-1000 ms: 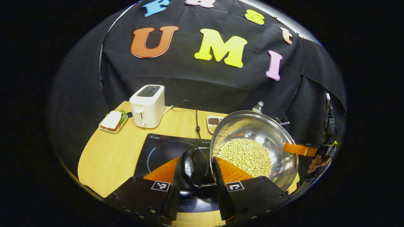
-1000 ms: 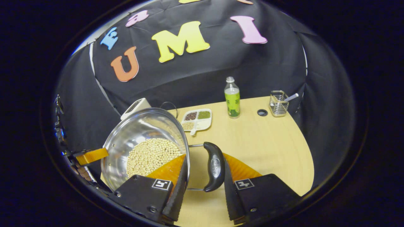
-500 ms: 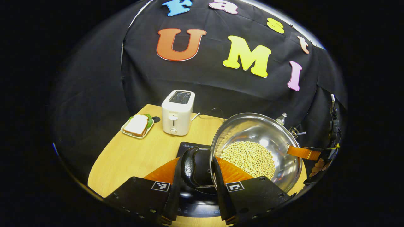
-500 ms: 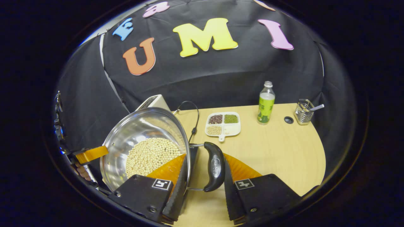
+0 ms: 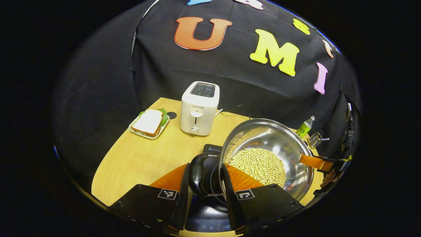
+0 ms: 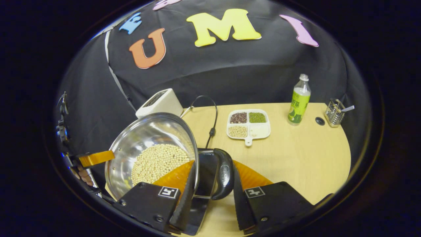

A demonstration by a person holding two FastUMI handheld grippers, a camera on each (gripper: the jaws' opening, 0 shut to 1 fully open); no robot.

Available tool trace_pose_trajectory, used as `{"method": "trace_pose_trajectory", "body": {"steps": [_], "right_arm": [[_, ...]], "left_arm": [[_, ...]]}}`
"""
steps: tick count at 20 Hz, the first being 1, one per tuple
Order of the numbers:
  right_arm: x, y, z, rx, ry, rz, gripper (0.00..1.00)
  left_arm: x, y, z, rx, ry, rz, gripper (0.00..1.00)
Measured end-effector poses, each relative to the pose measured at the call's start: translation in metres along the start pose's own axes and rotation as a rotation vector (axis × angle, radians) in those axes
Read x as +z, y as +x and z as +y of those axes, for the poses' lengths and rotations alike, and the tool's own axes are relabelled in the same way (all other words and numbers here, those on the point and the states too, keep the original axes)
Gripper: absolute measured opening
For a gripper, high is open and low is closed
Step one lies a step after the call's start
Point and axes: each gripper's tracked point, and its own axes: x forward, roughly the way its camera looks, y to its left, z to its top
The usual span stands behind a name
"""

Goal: First push the handle of the pot to place it horizontally, then grasp the pot with both hands and set it on the induction cooktop.

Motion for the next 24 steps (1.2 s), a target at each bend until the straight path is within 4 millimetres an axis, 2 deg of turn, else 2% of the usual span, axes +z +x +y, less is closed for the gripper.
{"method": "trace_pose_trajectory", "body": {"steps": [3, 8, 10, 12, 13, 18, 19, 20, 21, 22, 23, 24], "right_arm": [[-0.013, 0.022, -0.006, -0.010, -0.001, 0.034, 0.58], [-0.028, 0.036, -0.004, -0.007, 0.025, 0.057, 0.58], [-0.028, 0.037, -0.002, 0.007, 0.038, 0.029, 0.59], [-0.030, 0.036, -0.001, 0.021, 0.018, 0.019, 0.64], [-0.031, 0.035, 0.000, 0.040, 0.017, 0.017, 0.69], [-0.035, 0.028, -0.001, 0.073, 0.033, 0.005, 0.78], [-0.034, 0.026, -0.002, 0.072, 0.039, -0.003, 0.78], [-0.033, 0.023, -0.003, 0.067, 0.042, -0.013, 0.79], [-0.031, 0.020, -0.004, 0.065, 0.046, -0.025, 0.79], [-0.031, 0.018, -0.004, 0.063, 0.052, -0.036, 0.80], [-0.029, 0.014, -0.005, 0.063, 0.062, -0.050, 0.79], [-0.029, 0.011, -0.004, 0.064, 0.068, -0.064, 0.80]], "left_arm": [[-0.010, 0.016, 0.007, 0.008, 0.002, 0.024, 0.49], [-0.020, 0.032, 0.015, 0.016, -0.038, 0.053, 0.49], [-0.020, 0.041, 0.021, -0.001, -0.052, 0.038, 0.55], [-0.020, 0.041, 0.025, -0.024, -0.097, 0.030, 0.60], [-0.021, 0.043, 0.025, -0.036, -0.117, 0.029, 0.61], [-0.021, 0.046, 0.024, -0.055, -0.134, 0.025, 0.63], [-0.022, 0.045, 0.024, -0.051, -0.121, 0.020, 0.47], [-0.021, 0.044, 0.024, -0.047, -0.105, 0.015, 0.62], [-0.022, 0.041, 0.025, -0.036, -0.088, 0.014, 0.63], [-0.021, 0.039, 0.023, -0.032, -0.065, 0.007, 0.49], [-0.021, 0.037, 0.025, -0.018, -0.033, -0.006, 0.71], [-0.019, 0.034, 0.030, 0.009, -0.007, -0.023, 0.70]]}}
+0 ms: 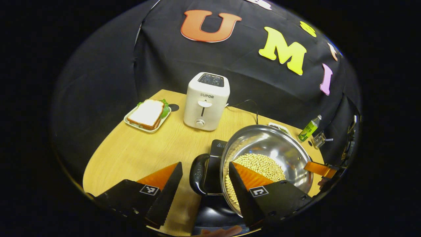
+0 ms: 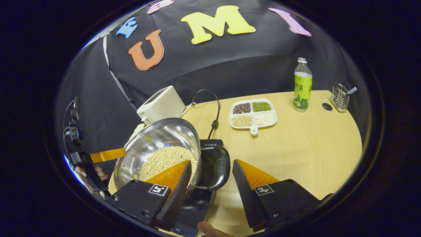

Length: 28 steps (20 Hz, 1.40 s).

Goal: First push the handle of the pot to place it horizontally, then grasp the pot with both hands and set it on the induction cooktop.

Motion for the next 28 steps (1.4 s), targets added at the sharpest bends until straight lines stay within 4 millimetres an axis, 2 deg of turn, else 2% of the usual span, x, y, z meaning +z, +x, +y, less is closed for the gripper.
{"method": "trace_pose_trajectory", "body": {"steps": [1, 3, 6, 9, 12, 15, 18, 19, 20, 22, 24, 25, 26, 27, 28], "right_arm": [[0.001, -0.003, 0.000, -0.002, -0.002, -0.017, 0.79], [0.002, -0.012, 0.000, -0.008, -0.017, -0.056, 0.80], [0.004, -0.031, 0.002, -0.011, -0.023, -0.114, 0.80], [0.007, -0.053, 0.007, 0.009, -0.048, -0.163, 0.81], [0.005, -0.076, 0.008, 0.006, -0.061, -0.218, 0.80], [-0.001, -0.103, 0.012, 0.019, -0.077, -0.268, 0.81], [-0.002, -0.137, 0.008, 0.005, -0.075, -0.352, 0.80], [0.000, -0.151, 0.008, -0.001, -0.077, -0.391, 0.92], [-0.001, -0.166, 0.007, -0.007, -0.081, -0.428, 1.00], [-0.004, -0.194, 0.001, -0.033, -0.107, -0.472, 0.95], [-0.003, -0.223, -0.005, -0.059, -0.126, -0.500, 0.96], [-0.001, -0.238, -0.008, -0.067, -0.131, -0.517, 1.00], [0.000, -0.253, -0.012, -0.077, -0.129, -0.535, 0.96], [0.003, -0.268, -0.015, -0.082, -0.125, -0.555, 1.00], [0.005, -0.282, -0.017, -0.086, -0.121, -0.572, 1.00]], "left_arm": [[0.001, -0.002, 0.002, 0.016, 0.015, -0.017, 0.86], [0.007, -0.009, -0.003, 0.027, 0.025, -0.064, 0.93], [0.008, -0.021, -0.007, 0.053, 0.058, -0.108, 0.94], [0.011, -0.039, -0.021, 0.055, 0.089, -0.151, 0.94], [0.021, -0.064, -0.020, 0.101, 0.100, -0.222, 0.94], [0.018, -0.094, -0.037, 0.077, 0.097, -0.267, 0.95], [0.015, -0.123, -0.044, 0.099, 0.116, -0.345, 0.96], [0.011, -0.132, -0.049, 0.105, 0.112, -0.361, 0.96], [0.009, -0.145, -0.056, 0.095, 0.108, -0.385, 0.96], [0.006, -0.172, -0.074, 0.067, 0.112, -0.420, 0.95], [0.009, -0.201, -0.088, 0.052, 0.119, -0.474, 0.95], [0.013, -0.216, -0.097, 0.040, 0.124, -0.509, 0.96], [0.015, -0.230, -0.107, 0.023, 0.128, -0.533, 0.95], [0.016, -0.243, -0.116, 0.007, 0.128, -0.549, 0.95], [0.017, -0.257, -0.123, -0.005, 0.132, -0.569, 0.95]]}}
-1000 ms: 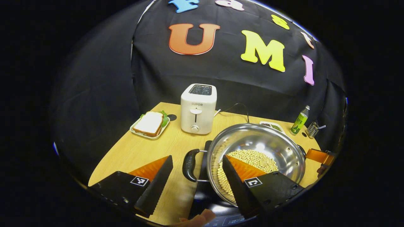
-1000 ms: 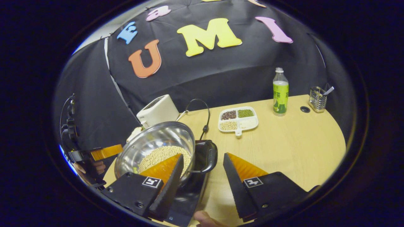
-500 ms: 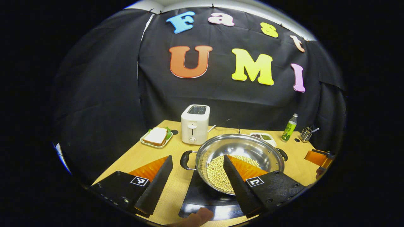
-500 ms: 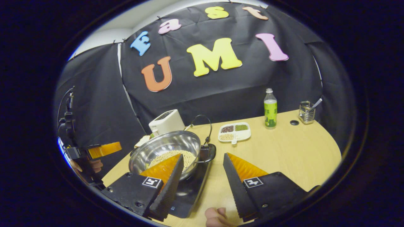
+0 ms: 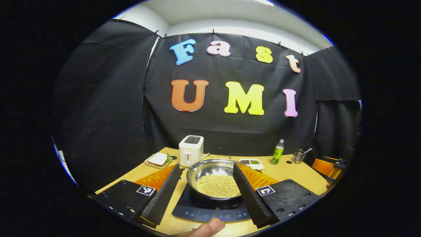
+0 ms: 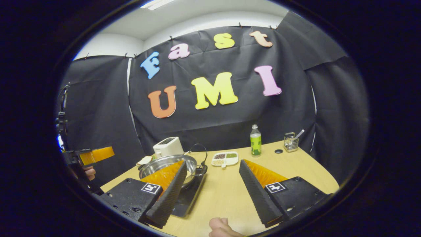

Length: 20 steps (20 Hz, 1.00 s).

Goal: First push the handle of the pot to place it horizontally, then grasp the pot with both hands and set it on the induction cooktop.

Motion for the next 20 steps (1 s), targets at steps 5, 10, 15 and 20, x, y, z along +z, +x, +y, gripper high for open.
{"method": "trace_pose_trajectory", "body": {"steps": [5, 10, 15, 20], "right_arm": [[0.053, -0.052, -0.023, -0.052, -0.003, -0.098, 0.96], [0.092, -0.103, -0.048, -0.159, -0.083, -0.221, 0.94], [0.097, -0.134, -0.047, -0.182, -0.125, -0.241, 0.96], [0.096, -0.153, -0.080, -0.240, -0.142, -0.241, 0.96]], "left_arm": [[0.032, -0.052, -0.015, 0.042, 0.013, -0.062, 0.95], [0.053, -0.083, -0.027, 0.037, -0.002, -0.118, 0.95], [0.060, -0.100, -0.052, -0.035, -0.003, -0.152, 0.95], [0.065, -0.108, -0.071, -0.043, 0.042, -0.252, 0.95]]}}
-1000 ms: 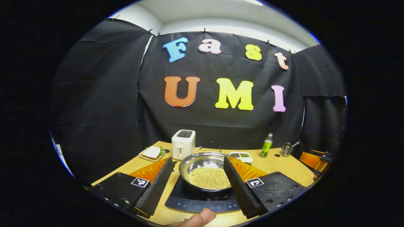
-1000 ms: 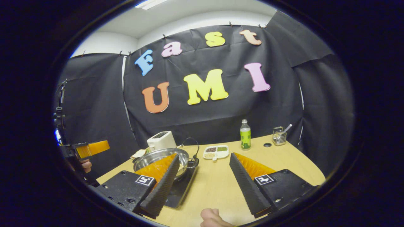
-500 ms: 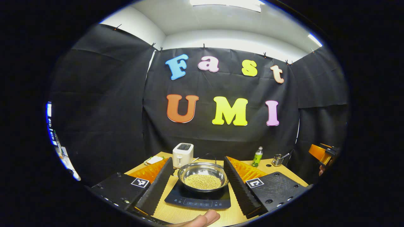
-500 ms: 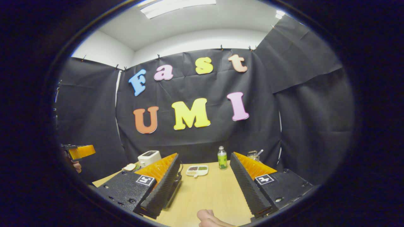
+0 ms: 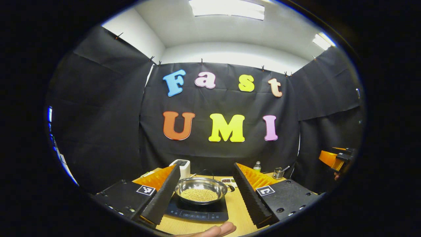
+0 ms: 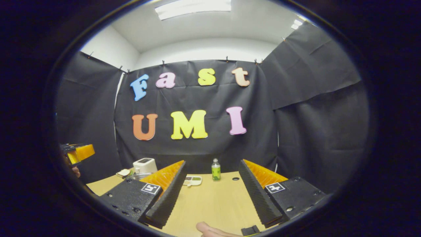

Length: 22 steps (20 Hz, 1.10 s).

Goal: First push the handle of the pot to place it horizontally, then grasp the pot with both hands and set it on the induction cooktop.

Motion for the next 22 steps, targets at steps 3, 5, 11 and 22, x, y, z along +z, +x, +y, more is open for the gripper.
{"method": "trace_pose_trajectory", "body": {"steps": [3, 5, 11, 22], "right_arm": [[0.005, -0.007, -0.009, -0.018, -0.003, -0.028, 0.96], [0.008, -0.008, -0.011, -0.006, 0.009, -0.040, 0.96], [0.005, -0.013, -0.016, 0.007, 0.013, -0.018, 0.96], [0.014, -0.027, -0.002, 0.055, 0.009, -0.049, 0.96]], "left_arm": [[-0.013, -0.004, -0.010, -0.009, 0.054, 0.022, 0.95], [-0.016, -0.005, -0.020, -0.029, 0.068, 0.037, 0.95], [-0.015, -0.006, -0.019, -0.008, 0.074, 0.036, 0.96], [-0.022, -0.010, -0.023, -0.026, 0.071, 0.064, 0.96]]}}
